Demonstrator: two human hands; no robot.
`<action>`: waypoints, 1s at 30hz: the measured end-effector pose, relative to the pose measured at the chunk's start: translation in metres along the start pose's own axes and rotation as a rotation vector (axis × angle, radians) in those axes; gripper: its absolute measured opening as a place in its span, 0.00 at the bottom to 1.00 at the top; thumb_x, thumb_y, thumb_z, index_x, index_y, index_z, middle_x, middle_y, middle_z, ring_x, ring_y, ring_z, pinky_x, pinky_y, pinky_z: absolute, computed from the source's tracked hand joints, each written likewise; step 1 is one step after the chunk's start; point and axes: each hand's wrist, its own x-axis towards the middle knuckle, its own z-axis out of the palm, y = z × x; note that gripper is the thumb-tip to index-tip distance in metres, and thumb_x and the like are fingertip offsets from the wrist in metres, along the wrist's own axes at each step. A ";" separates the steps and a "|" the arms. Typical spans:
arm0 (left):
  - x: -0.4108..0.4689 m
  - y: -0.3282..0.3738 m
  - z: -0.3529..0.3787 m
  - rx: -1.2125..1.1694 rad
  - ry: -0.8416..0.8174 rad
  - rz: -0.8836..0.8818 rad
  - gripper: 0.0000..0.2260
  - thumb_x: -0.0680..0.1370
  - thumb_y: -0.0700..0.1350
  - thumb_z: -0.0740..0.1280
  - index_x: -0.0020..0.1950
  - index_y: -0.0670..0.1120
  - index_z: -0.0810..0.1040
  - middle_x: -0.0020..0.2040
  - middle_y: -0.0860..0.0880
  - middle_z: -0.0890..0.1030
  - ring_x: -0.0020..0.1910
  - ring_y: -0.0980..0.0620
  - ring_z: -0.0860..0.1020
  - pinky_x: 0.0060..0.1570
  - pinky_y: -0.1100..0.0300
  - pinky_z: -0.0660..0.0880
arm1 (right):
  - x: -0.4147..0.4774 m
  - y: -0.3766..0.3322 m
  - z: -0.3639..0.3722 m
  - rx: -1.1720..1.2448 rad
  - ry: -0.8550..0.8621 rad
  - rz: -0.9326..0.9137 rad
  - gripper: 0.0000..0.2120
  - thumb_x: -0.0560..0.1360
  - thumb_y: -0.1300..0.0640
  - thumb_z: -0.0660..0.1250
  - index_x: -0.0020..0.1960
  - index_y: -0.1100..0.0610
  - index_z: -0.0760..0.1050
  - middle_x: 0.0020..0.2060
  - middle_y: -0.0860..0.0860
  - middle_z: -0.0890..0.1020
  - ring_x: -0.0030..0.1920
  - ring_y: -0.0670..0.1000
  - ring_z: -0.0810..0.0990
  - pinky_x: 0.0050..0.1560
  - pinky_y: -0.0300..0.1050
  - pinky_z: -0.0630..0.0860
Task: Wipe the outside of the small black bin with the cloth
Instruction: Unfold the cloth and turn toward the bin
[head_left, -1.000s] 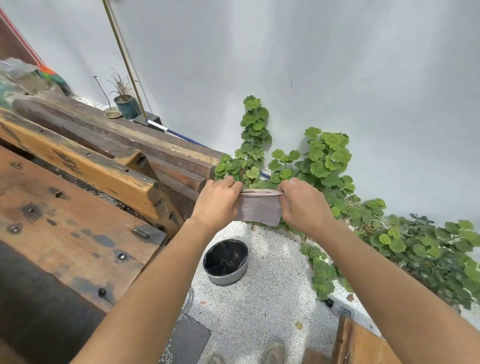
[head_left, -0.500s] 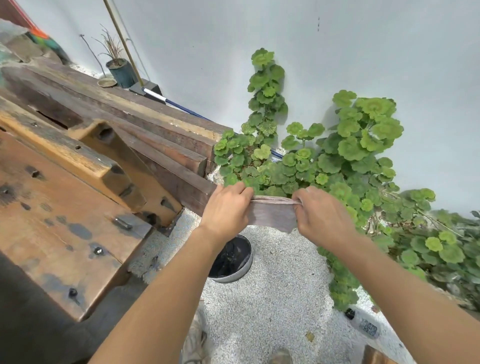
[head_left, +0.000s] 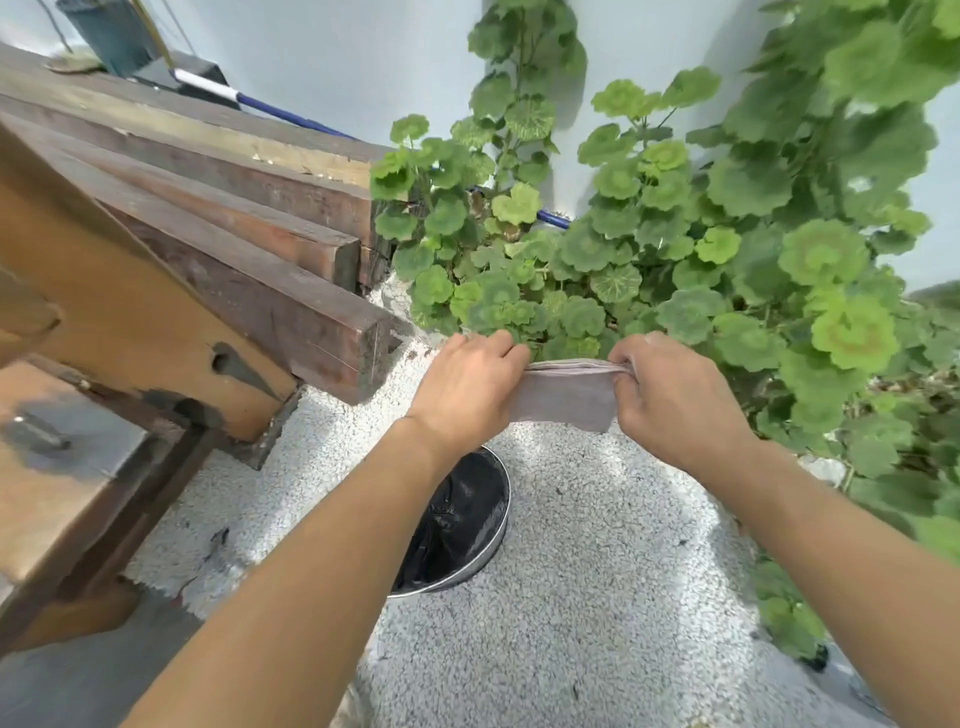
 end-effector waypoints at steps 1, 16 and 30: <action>0.002 -0.005 0.025 0.003 0.007 -0.001 0.08 0.72 0.36 0.68 0.50 0.43 0.77 0.44 0.46 0.77 0.39 0.42 0.77 0.42 0.55 0.58 | 0.001 0.005 0.022 -0.004 -0.018 0.003 0.06 0.78 0.59 0.65 0.54 0.56 0.76 0.44 0.51 0.78 0.42 0.53 0.75 0.42 0.47 0.73; 0.003 -0.004 0.178 0.048 0.079 0.126 0.07 0.77 0.43 0.64 0.55 0.46 0.77 0.45 0.49 0.77 0.43 0.46 0.77 0.44 0.56 0.64 | -0.012 0.056 0.161 0.002 0.199 -0.066 0.04 0.73 0.58 0.65 0.47 0.57 0.76 0.39 0.52 0.77 0.39 0.56 0.75 0.40 0.48 0.71; -0.170 0.014 0.170 -0.188 -0.263 -0.110 0.14 0.77 0.65 0.58 0.46 0.55 0.71 0.40 0.58 0.72 0.39 0.55 0.75 0.41 0.54 0.76 | -0.048 0.054 0.171 0.013 0.196 -0.198 0.02 0.74 0.57 0.65 0.44 0.55 0.74 0.35 0.49 0.74 0.35 0.53 0.73 0.35 0.46 0.68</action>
